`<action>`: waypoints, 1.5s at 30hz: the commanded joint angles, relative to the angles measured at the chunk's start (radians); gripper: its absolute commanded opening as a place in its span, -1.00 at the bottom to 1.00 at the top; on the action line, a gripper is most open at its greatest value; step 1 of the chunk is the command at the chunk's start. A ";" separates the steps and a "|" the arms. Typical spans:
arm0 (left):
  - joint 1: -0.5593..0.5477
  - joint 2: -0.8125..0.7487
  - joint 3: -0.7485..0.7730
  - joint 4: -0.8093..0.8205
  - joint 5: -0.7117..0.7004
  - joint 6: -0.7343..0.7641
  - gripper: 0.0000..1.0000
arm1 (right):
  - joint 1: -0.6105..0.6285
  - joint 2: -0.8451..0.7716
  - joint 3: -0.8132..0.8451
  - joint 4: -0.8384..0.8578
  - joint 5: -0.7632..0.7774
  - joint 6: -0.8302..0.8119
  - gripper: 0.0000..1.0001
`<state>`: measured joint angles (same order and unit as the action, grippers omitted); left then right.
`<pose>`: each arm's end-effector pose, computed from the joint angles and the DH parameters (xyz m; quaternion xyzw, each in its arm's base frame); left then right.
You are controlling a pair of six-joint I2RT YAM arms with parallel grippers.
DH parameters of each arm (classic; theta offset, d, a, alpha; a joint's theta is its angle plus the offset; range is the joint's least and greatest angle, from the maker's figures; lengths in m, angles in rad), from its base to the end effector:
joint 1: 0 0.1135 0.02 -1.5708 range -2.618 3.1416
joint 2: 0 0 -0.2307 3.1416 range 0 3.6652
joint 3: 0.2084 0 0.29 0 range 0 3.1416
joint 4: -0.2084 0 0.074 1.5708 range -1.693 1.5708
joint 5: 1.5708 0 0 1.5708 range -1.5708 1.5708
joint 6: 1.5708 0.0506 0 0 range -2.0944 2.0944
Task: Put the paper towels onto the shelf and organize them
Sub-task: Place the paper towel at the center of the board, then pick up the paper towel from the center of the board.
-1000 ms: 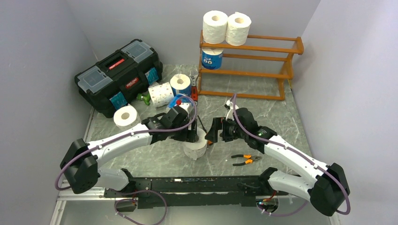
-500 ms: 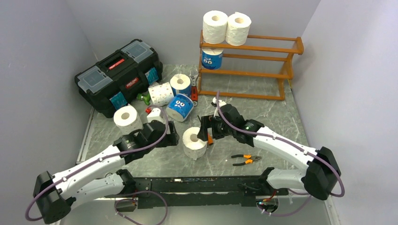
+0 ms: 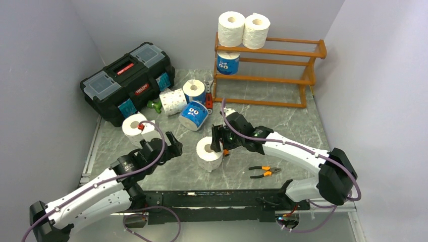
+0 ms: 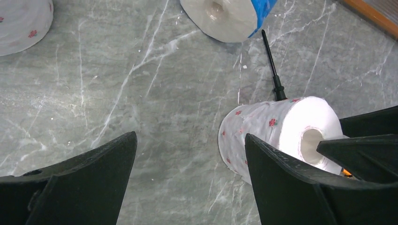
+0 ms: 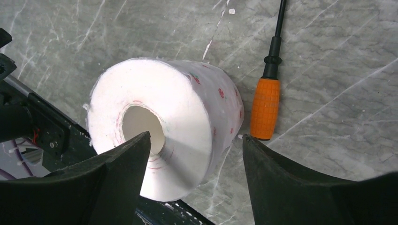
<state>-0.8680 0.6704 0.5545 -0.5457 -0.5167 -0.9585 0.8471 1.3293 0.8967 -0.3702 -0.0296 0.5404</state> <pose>0.1620 -0.1525 0.2111 -0.1514 0.8627 -0.1957 0.4411 0.2201 0.2514 0.1834 -0.1471 0.9153 0.2501 0.2792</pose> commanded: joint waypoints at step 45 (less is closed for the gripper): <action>0.001 0.005 -0.024 -0.003 -0.020 -0.048 0.78 | -0.073 -0.103 0.329 -0.306 0.224 0.134 -1.00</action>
<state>-0.8680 0.6888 0.5312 -0.5514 -0.5217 -0.9932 0.8337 1.2793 1.1748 -0.6361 0.1120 0.5827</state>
